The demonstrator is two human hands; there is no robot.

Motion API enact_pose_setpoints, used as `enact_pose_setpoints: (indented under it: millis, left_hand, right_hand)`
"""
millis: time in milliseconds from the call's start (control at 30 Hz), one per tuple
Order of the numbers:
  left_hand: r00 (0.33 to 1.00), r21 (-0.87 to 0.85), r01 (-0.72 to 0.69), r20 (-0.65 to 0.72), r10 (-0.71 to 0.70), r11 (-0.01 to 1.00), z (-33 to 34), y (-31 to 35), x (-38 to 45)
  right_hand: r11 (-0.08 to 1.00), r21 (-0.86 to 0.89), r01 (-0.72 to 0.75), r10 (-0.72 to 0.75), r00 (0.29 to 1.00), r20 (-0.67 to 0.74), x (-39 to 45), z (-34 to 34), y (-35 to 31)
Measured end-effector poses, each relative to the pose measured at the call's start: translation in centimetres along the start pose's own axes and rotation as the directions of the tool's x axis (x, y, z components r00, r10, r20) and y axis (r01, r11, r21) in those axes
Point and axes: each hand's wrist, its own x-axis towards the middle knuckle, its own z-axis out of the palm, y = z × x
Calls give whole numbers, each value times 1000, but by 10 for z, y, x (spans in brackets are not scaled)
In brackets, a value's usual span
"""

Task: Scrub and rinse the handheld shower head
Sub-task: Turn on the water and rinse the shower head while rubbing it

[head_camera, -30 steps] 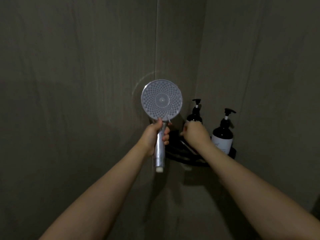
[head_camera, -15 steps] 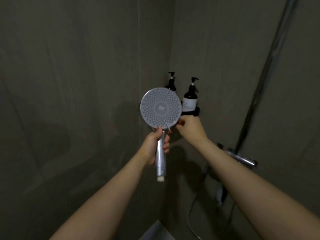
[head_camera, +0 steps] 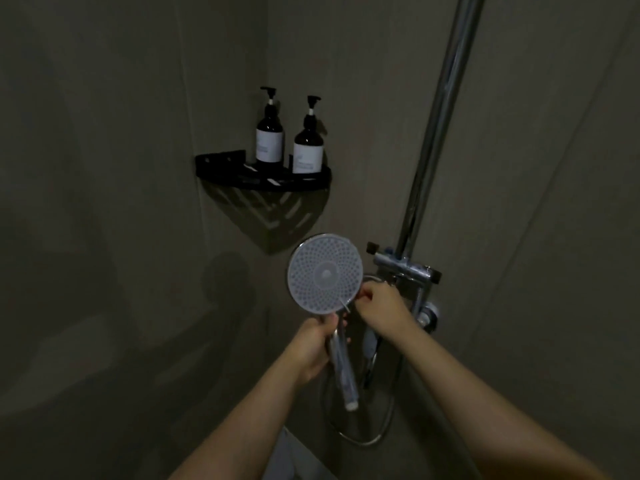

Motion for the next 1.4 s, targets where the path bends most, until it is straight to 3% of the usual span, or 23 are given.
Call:
enact_pose_setpoints:
  millis: [133, 300, 533, 733, 800, 1033, 1400]
  left_hand:
    - [997, -21, -25, -73, 23, 999, -23, -58, 37]
    - [988, -93, -74, -142, 61, 993, -65, -126, 83]
    - [991, -96, -86, -109, 75, 992, -122, -221, 125]
    - [985, -179, -103, -153, 76, 979, -137, -297, 155]
    - [989, -196, -90, -135, 64, 977, -135, -312, 161]
    - [996, -200, -16, -91, -3, 980, -130, -333, 158]
    - [999, -140, 44, -10, -46, 989, -123, -340, 152]
  right_hand:
    - [989, 2, -146, 144, 977, -159, 7, 33, 74]
    - [949, 187, -252, 303, 889, -342, 9, 73, 142]
    - [958, 285, -31, 131, 931, -340, 20, 113, 165]
    - [886, 453, 99, 58, 945, -320, 15, 128, 170]
    - [870, 486, 90, 55, 959, -276, 15, 131, 170]
    - [836, 548, 44, 172, 926, -336, 12, 138, 159]
    - [811, 584, 23, 204, 925, -320, 9, 137, 153]
